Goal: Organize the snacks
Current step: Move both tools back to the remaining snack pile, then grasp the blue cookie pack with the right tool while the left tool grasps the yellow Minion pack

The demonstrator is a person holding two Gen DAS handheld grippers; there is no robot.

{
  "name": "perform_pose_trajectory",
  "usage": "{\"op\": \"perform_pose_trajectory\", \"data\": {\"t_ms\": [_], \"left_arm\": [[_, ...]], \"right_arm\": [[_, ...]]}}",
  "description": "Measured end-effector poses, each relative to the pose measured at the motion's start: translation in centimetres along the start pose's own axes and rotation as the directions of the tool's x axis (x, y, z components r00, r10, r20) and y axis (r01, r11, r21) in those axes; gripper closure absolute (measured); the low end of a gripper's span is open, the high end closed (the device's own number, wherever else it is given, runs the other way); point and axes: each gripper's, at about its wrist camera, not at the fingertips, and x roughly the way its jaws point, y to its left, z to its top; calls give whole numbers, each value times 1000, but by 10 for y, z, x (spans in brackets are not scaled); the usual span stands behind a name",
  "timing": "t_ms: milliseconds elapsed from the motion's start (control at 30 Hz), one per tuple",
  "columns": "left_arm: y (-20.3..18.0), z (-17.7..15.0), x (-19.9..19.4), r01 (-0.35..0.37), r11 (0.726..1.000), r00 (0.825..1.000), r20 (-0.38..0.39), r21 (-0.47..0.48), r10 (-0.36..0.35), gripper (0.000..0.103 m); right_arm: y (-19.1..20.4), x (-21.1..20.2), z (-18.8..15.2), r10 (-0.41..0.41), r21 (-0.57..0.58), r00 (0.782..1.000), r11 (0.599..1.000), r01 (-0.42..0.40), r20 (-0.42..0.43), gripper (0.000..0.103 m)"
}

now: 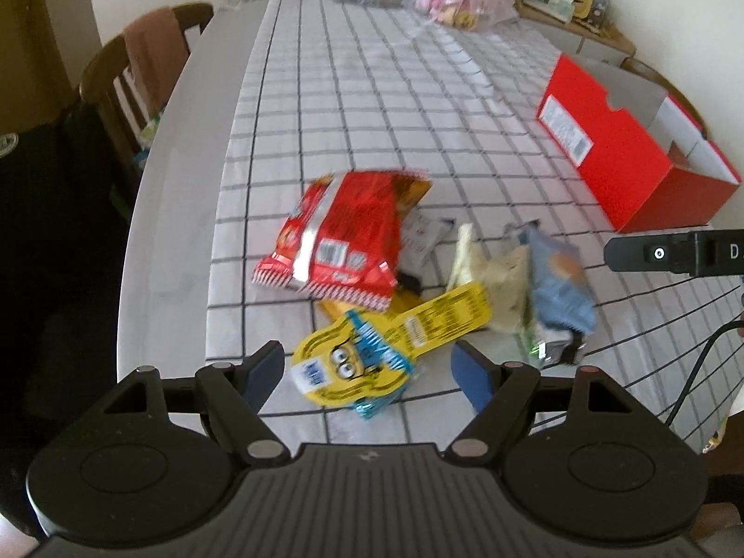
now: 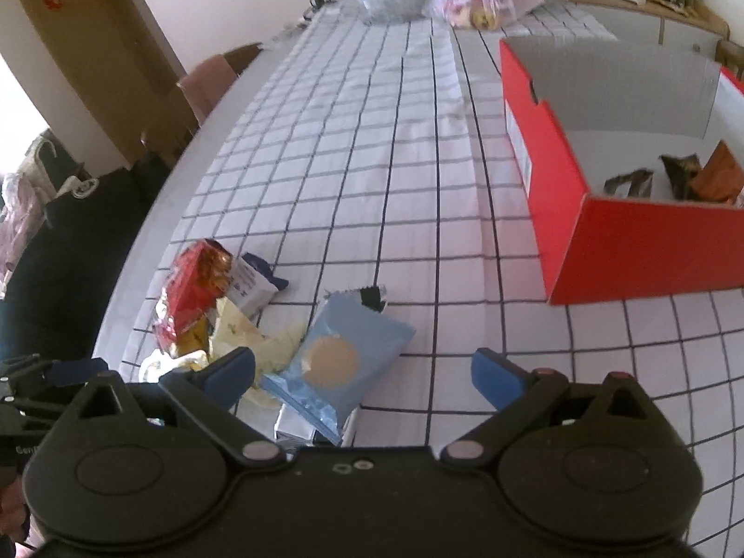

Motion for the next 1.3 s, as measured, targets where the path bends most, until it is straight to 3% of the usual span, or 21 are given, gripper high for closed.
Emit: {"op": "perform_pose_trajectory", "data": {"t_ms": [233,600,933,1000,1167,1300], "left_arm": [[6,-4,26,39,999,996,-76,16,-38,24],[17,3,44,56,998,992,-107,-42,-60,24],[19,3,45,58,994,992,-107,-89,-68,26],[20,3,45,49,994,993,-103,-95,-59,31],[23,1,42,44,990,994,-95,-132,-57,33],[23,1,42,36,988,995,-90,-148,-50,33]], "right_arm": [[4,19,-1,-34,17,999,999,35,-43,4],[11,45,6,-51,36,996,998,53,-70,6],[9,55,3,-33,60,995,997,39,-98,23],[10,54,3,-30,54,995,998,35,-96,27],[8,52,2,-5,55,995,998,10,-96,52],[8,48,1,3,38,997,999,0,-74,56]]}}
